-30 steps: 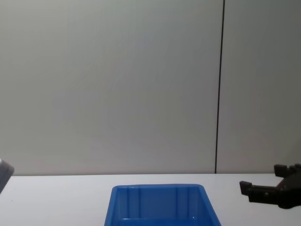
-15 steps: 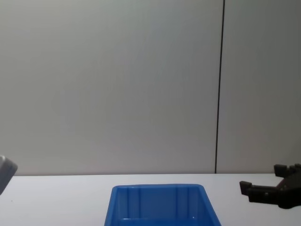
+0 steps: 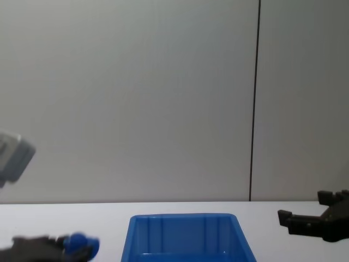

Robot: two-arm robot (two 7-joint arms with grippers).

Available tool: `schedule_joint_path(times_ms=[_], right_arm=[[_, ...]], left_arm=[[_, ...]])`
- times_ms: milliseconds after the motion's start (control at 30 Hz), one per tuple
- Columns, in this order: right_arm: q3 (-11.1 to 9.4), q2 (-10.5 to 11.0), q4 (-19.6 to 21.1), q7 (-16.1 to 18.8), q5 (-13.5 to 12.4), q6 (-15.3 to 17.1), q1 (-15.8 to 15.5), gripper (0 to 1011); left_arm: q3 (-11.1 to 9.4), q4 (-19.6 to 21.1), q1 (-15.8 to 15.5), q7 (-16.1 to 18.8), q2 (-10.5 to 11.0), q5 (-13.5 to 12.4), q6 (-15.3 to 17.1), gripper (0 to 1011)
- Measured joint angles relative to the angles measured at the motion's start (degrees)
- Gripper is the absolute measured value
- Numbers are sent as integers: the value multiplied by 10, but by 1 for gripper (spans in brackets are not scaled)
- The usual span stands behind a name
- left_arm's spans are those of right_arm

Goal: Pick up the two dolls from the table and place them into the box.

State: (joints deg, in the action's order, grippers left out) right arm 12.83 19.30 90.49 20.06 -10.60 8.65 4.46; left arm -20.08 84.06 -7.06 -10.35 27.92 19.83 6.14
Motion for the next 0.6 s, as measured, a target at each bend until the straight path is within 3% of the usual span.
schedule_joint_path(times_ms=[267, 600], right_arm=[[0, 0, 0, 0, 0, 0, 0, 1001], [0, 0, 0, 0, 0, 0, 0, 1001]], left_arm=[[1, 23, -28, -15, -14, -29, -3, 391], [-13, 21, -74, -50, -55, -54, -18, 326]])
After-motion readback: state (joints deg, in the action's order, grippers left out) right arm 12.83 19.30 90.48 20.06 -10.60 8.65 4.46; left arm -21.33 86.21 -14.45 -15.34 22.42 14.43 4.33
